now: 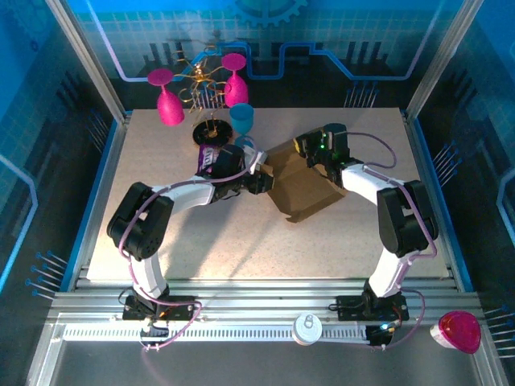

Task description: Fold the paper box

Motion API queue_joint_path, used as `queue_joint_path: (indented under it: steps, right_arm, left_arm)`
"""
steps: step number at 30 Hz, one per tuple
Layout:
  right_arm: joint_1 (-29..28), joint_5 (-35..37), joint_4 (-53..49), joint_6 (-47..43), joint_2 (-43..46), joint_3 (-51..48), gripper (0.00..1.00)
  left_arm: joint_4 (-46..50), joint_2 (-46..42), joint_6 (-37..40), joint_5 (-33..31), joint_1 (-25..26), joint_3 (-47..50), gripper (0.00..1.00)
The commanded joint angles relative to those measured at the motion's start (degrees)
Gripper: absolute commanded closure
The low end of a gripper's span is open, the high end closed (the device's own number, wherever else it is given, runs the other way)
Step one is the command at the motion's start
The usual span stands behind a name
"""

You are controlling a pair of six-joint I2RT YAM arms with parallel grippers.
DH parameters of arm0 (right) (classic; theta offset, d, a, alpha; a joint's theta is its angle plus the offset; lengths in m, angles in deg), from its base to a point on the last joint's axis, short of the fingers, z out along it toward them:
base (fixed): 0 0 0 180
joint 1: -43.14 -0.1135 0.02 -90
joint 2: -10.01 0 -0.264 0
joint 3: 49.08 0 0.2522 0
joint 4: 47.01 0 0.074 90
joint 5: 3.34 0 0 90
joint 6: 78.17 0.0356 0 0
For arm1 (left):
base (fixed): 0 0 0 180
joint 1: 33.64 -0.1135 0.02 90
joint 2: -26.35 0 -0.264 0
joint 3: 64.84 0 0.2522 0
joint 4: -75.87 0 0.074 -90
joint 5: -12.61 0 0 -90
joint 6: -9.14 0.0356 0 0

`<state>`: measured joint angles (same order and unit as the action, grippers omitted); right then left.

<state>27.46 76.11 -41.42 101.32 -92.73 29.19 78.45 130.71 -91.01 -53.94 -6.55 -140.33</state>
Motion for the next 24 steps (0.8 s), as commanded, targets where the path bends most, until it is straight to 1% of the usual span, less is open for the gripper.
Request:
queue_joint_path:
  steps: [1, 5, 11, 13, 15, 17, 18, 21, 24]
  right_arm:
    - [0.48, -1.57, 0.34, -0.72, -1.4, 1.57, 1.0]
    - [0.54, -1.67, 0.16, -0.72, -1.24, 1.51, 1.0]
    - [0.52, -1.45, 0.16, -0.55, -1.05, 1.21, 1.0]
    - [0.44, -1.45, 0.31, -0.49, -1.01, 1.21, 1.0]
    - [0.47, -1.41, 0.42, -0.37, -1.14, 1.23, 1.0]
    - [0.33, -1.47, 0.51, -0.37, -1.23, 1.32, 1.0]
    - [0.3, -1.43, 0.4, -0.37, -1.27, 1.32, 1.0]
    - [0.3, -1.23, 0.51, -0.51, -1.34, 1.36, 1.0]
    - [0.18, -1.19, 0.89, -0.59, -1.74, 1.41, 1.0]
  left_arm:
    - [-1.91, 0.05, 0.94, 2.18, 0.55, -2.19, 0.66]
    - [-0.89, 1.28, 2.41, 1.84, 0.17, -3.17, 0.72]
    - [-1.69, 2.59, 2.34, 1.32, 0.26, -4.03, 0.76]
    - [-1.9, 2.87, 2.28, -0.29, 0.71, -4.37, 0.76]
    - [-2.17, 3.21, 1.8, -3.03, 0.92, -4.47, 0.75]
    - [-3.56, 3.32, 0.92, -5.32, 1.03, -3.97, 0.69]
    - [-4.49, 3.38, 0.34, -5.99, 1.03, -3.64, 0.68]
    - [-6.46, 3.62, -1.15, -7.5, 0.96, -3.12, 0.68]
    - [-7.78, 4.22, -2.28, -7.56, 0.86, -3.06, 0.7]
